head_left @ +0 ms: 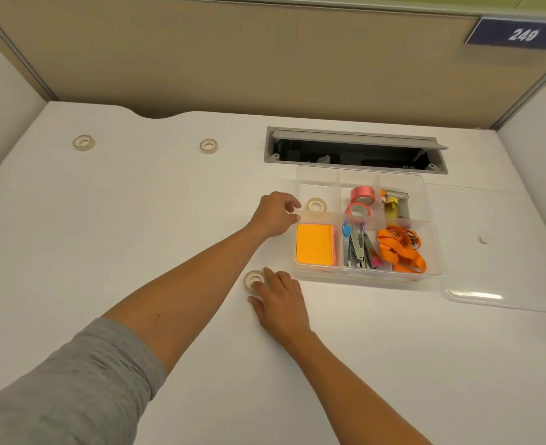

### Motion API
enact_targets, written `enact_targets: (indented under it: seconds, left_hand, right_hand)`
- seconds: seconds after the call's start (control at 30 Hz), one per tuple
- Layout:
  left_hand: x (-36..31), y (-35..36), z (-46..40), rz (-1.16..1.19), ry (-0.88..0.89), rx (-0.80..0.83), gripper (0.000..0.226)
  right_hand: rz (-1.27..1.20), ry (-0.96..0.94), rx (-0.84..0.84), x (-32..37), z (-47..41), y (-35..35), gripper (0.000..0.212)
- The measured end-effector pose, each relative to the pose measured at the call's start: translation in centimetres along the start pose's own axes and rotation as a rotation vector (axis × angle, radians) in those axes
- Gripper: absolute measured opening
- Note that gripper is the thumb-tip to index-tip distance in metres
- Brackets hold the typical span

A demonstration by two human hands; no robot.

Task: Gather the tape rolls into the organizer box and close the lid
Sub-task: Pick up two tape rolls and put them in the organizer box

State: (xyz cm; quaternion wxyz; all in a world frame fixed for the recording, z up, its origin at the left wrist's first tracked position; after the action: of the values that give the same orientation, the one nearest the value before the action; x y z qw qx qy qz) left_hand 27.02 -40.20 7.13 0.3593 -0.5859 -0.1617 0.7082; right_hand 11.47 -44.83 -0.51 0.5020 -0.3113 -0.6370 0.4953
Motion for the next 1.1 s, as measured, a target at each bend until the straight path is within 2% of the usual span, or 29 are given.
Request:
enact_targets:
  seconds: [0.13,0.27,0.47,0.57,0.63,0.8,1.1]
  left_hand:
    - [0.2,0.0,-0.2,0.059,-0.010,0.012,0.026]
    - [0.7,0.1,-0.5,0.132,-0.032,0.032,0.026]
    - [1.4,0.1,-0.7,0.277,-0.065,0.054,0.025]
    - [1.8,0.2,-0.7,0.342,-0.085,0.058,0.024]
    - [1.8,0.2,-0.7,0.370,-0.096,0.054,0.024]
    - [1.5,0.2,-0.8,0.336,-0.106,0.069,0.025]
    - [2.1,0.3,-1.4,0.377,-0.113,0.096,0.024]
  right_hand:
    - [-0.036,0.017,-0.027,-0.3,0.3,-0.3,0.023]
    - [-0.151,0.123,-0.053,-0.8,2.1,-1.8,0.026]
    - [-0.287,0.100,-0.244,-2.9,3.4,-7.2,0.017]
    - [-0.276,0.125,-0.354,-5.2,1.6,-9.9,0.018]
    - [-0.255,0.154,-0.369,-6.9,-0.5,-11.4,0.018]
    - [-0.229,0.316,-0.098,-11.3,-7.2,-14.0,0.019]
    - [0.046,0.177,0.252,-13.4,-15.9,-13.5,0.032]
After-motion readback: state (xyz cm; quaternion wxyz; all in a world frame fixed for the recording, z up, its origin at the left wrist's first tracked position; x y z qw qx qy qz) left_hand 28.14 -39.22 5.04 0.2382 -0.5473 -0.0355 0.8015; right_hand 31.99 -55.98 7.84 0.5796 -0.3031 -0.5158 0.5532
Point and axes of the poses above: each hand's wrist, its own z-axis away from the middle knuckle, its own y-axis out of the palm, x = y × z, the point moved 3 cm from there along -z, towards the middle knuckle, and after that the axes turned 3 degrees about x, right-handed, at the moved point
